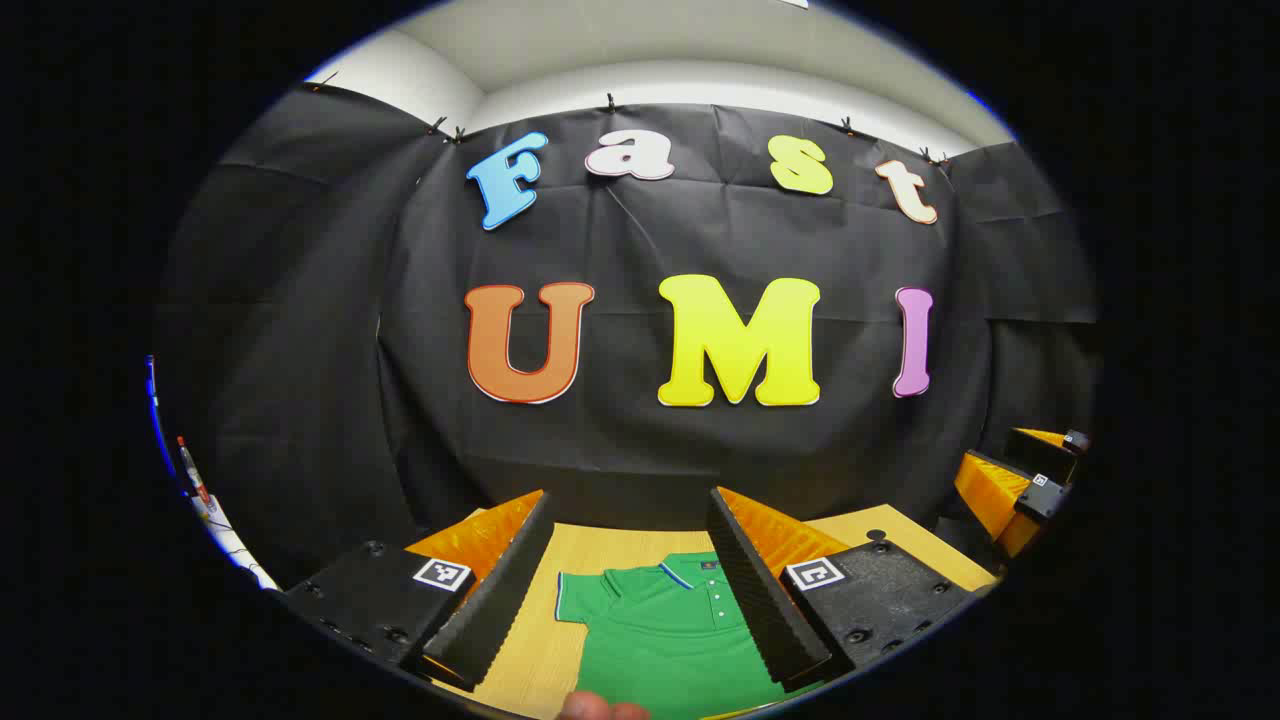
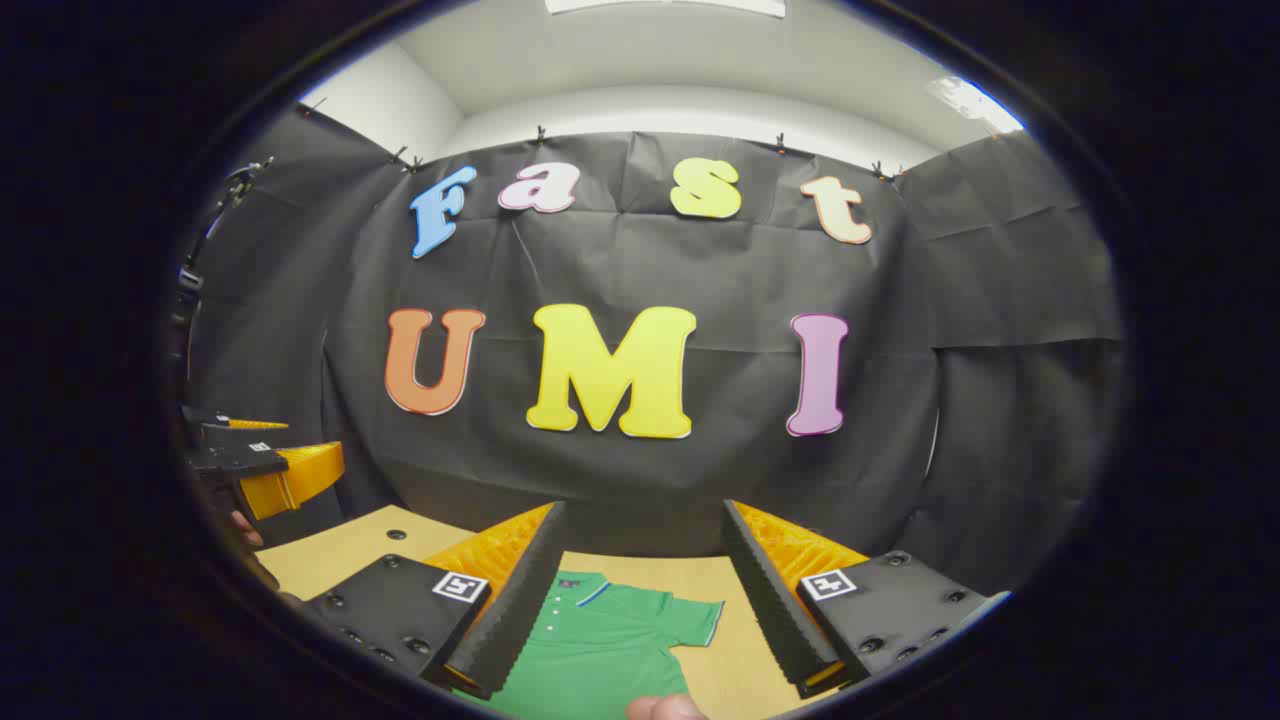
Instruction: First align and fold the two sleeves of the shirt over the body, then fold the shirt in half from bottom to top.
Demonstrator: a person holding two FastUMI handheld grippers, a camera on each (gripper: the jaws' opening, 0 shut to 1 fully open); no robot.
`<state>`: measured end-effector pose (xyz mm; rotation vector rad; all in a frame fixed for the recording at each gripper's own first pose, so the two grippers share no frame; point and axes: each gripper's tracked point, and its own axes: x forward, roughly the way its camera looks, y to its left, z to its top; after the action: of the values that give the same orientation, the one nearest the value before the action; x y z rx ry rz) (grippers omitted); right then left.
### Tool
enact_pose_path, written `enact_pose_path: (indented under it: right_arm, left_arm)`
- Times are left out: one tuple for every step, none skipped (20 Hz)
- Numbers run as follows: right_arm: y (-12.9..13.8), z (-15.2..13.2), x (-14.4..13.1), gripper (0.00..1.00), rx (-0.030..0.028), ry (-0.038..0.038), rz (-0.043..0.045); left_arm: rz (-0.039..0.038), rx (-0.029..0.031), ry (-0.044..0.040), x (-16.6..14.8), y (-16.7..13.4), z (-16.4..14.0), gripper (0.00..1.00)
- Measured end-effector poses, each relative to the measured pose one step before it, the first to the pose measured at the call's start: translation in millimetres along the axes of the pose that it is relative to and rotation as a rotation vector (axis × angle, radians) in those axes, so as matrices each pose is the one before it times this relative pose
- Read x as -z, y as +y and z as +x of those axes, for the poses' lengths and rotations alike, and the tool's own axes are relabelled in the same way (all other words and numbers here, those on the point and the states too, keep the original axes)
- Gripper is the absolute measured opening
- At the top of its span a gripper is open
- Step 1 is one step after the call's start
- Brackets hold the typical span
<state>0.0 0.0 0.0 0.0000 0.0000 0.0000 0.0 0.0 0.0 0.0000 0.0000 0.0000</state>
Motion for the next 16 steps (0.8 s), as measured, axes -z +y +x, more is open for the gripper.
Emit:
enact_pose_path:
  right_arm:
    - [-0.71, 0.25, 1.04, 0.94, -0.00039, 0.00233, -0.00392]
    - [-0.79, 0.35, 2.33, 0.94, -0.00059, 0.00391, -0.00333]
    - [-0.10, 0.76, 1.03, 0.94, -0.00193, 0.00456, 0.00118]
    - [-0.98, 1.57, 0.77, 0.94, 0.00157, 0.00306, 0.00508]
    - [-0.32, 0.22, -0.50, 0.94, 0.00062, 0.00329, 0.00638]
    - [-1.01, 0.65, 0.18, 0.94, 0.00113, 0.00166, 0.00225]
    - [0.41, 1.22, -1.23, 0.94, -0.00151, -0.00202, -0.00076]
    - [-0.03, -0.20, -0.19, 0.94, 0.00058, -0.00158, -0.00185]
    - [-0.15, 0.53, 0.09, 0.94, -0.00061, 0.00179, 0.00080]
    - [0.52, 0.00, 2.78, 0.94, -0.00029, 0.00446, 0.00167]
    - [0.10, -0.35, 1.23, 0.94, -0.00155, 0.00382, 0.00138]
    - [-0.85, -1.53, 1.85, 0.94, -0.00125, 0.00590, -0.00034]
    - [-1.08, 0.82, 1.84, 0.94, 0.00111, 0.00558, 0.00223]
    - [-1.64, 1.55, 1.32, 0.94, 0.00347, 0.00682, 0.00559]
    - [-1.46, 0.40, 1.41, 0.94, 0.00326, 0.00872, 0.00857]
    - [-1.88, -0.34, 2.87, 0.94, 0.00382, 0.00719, 0.00491]
  left_arm:
    - [-0.00094, 0.00124, -0.00215, 0.93, -1.02, -0.24, 0.98]
    - [0.00245, 0.00304, 0.00034, 0.03, -1.18, 0.41, 1.00]
    - [0.00245, 0.00264, -0.00169, -1.00, -1.12, 1.04, 0.98]
    - [0.00107, 0.00327, -0.00196, -0.67, -0.66, 1.27, 0.99]
    - [0.00068, 0.00476, -0.00279, -0.95, -1.35, 0.49, 0.99]
    - [0.00102, -0.00040, -0.00541, -0.74, -0.28, 0.57, 0.98]
    - [0.00108, -0.00342, -0.00732, -1.83, 0.83, 0.17, 0.99]
    - [0.00100, -0.00013, -0.00503, -0.97, -0.60, 0.37, 0.98]
    - [0.00089, 0.00665, -0.00333, -0.41, -2.26, 0.88, 0.98]
    - [0.00075, 0.00240, -0.00074, -0.29, -0.52, 0.17, 0.98]
    - [-0.00017, 0.00012, -0.00101, 0.29, 0.21, 0.30, 1.00]
    - [-0.00065, 0.00365, 0.00076, 0.57, -1.97, 0.77, 0.99]
    - [-0.00057, 0.00268, 0.00179, 0.56, -1.23, 0.07, 0.99]
    - [0.00032, 0.00036, -0.00017, -0.12, 0.09, -0.79, 0.98]
    - [0.00024, -0.00151, -0.00072, -0.17, -0.24, -0.10, 0.98]
    - [-0.00094, -0.00024, -0.00164, -0.50, -0.83, -0.26, 0.98]
